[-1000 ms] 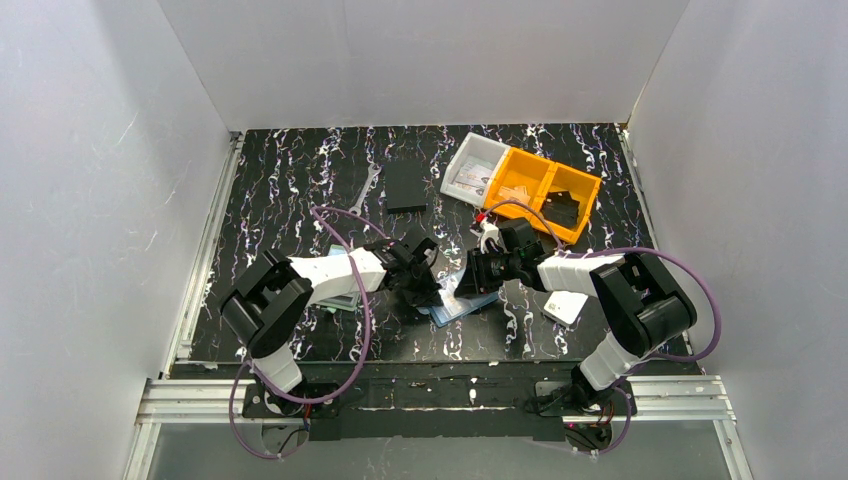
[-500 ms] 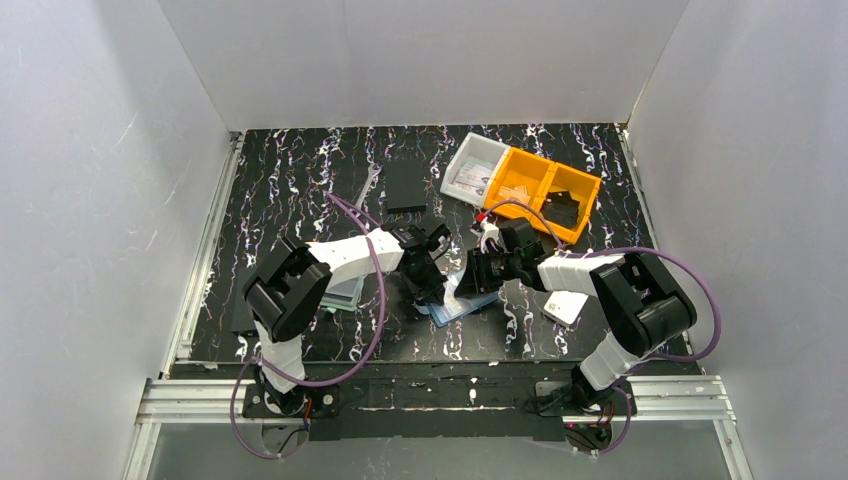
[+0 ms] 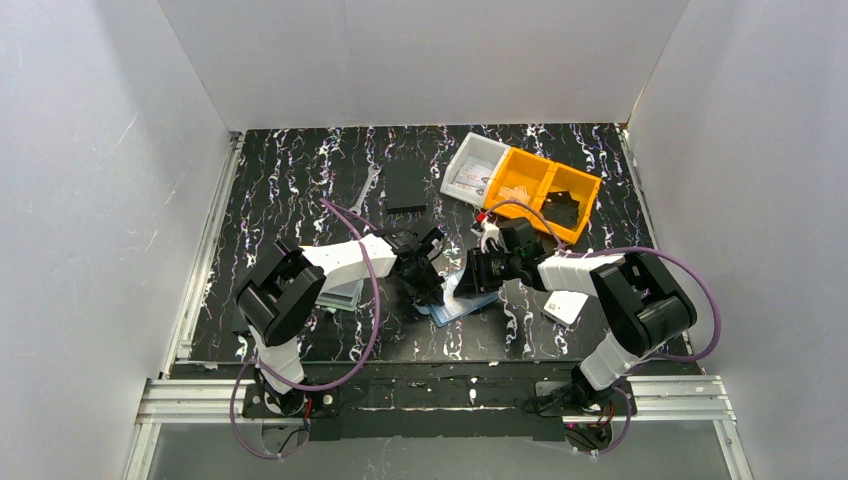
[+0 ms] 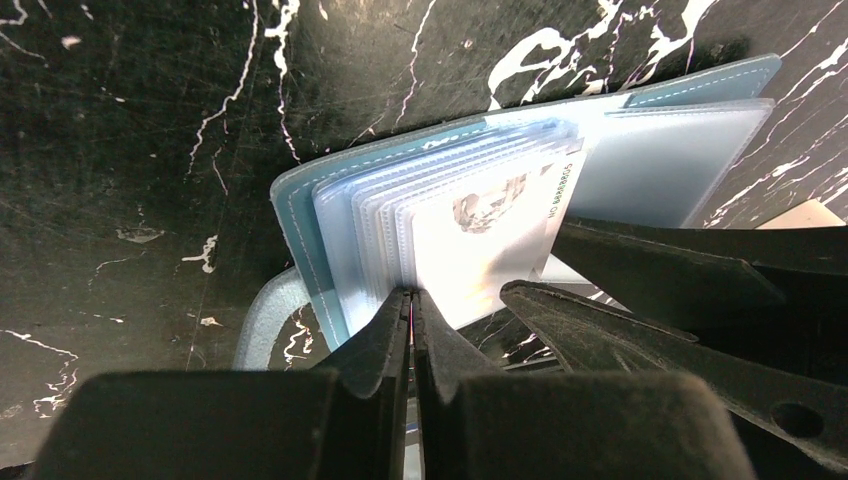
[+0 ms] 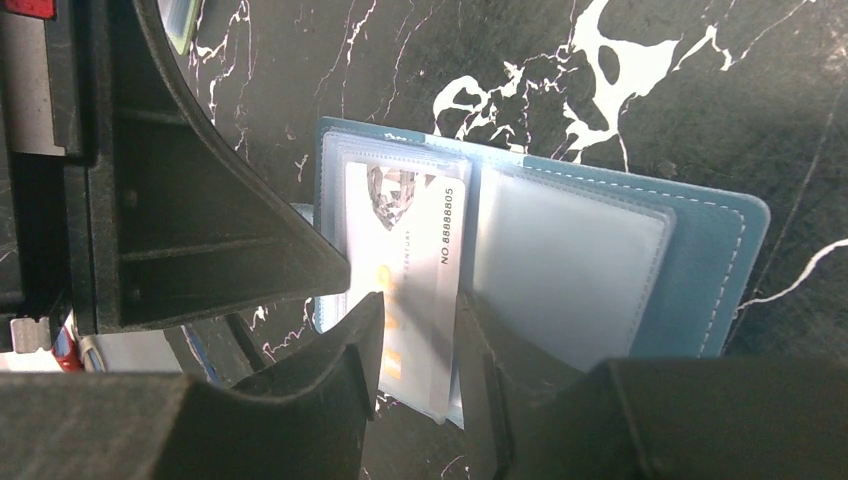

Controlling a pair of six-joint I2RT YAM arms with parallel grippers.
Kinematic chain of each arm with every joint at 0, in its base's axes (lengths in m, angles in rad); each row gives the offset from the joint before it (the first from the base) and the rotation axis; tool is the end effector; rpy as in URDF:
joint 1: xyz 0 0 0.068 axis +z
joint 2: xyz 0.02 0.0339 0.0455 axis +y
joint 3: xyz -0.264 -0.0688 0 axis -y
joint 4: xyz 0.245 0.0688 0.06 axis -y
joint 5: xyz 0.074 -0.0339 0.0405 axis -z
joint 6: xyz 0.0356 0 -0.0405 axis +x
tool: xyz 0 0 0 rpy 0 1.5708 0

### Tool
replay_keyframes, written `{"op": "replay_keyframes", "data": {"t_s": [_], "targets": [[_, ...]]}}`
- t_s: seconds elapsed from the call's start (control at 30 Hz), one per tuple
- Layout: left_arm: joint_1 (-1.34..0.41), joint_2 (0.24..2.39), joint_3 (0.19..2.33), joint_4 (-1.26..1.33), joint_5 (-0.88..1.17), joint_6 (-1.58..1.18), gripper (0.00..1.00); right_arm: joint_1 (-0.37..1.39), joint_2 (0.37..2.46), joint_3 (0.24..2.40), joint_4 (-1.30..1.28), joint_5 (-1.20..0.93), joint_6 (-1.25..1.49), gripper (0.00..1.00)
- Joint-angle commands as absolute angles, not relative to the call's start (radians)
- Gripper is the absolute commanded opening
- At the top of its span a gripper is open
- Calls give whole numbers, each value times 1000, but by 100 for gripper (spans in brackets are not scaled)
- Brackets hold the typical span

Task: Take the credit cards out of the card holder
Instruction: Remove the credit card from the card holder.

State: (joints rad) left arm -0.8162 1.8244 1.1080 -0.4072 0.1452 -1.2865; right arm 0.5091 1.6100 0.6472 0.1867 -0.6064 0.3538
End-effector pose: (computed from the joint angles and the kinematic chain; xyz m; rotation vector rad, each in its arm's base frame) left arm 0.2412 -0.2641 0.1549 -0.6430 2.8945 -0.6923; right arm 0.2462 0.1606 0.1381 -0.5073 2.4014 1.1186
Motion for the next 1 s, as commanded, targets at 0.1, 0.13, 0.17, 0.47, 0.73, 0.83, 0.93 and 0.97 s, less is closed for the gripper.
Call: {"op": "replay_keyframes", "data": {"t_s": [0.1, 0.13, 0.17, 0.47, 0.73, 0.83, 0.93, 0.97], "targets": [[-838, 1972, 999, -377, 22, -1282, 0, 485, 1649, 663, 226, -636, 402, 41], [-838, 1974, 995, -376, 20, -1282, 0, 482, 1655, 664, 228, -642, 410, 40], [-838, 1976, 993, -376, 20, -1283, 0, 480, 1661, 666, 230, -648, 417, 40], [-838, 1995, 959, -350, 20, -1284, 0, 451, 1685, 666, 238, -678, 451, 32], [-838, 1989, 948, -332, 22, -1282, 0, 423, 1702, 674, 252, -719, 461, 7], [-839, 1970, 952, -340, 19, -1270, 0, 400, 1687, 674, 265, -749, 458, 1], [-835, 1935, 951, -345, 17, -1252, 4, 364, 1666, 657, 305, -785, 472, 1], [-833, 1921, 946, -339, 20, -1246, 6, 351, 1658, 650, 323, -795, 481, 1]]}}
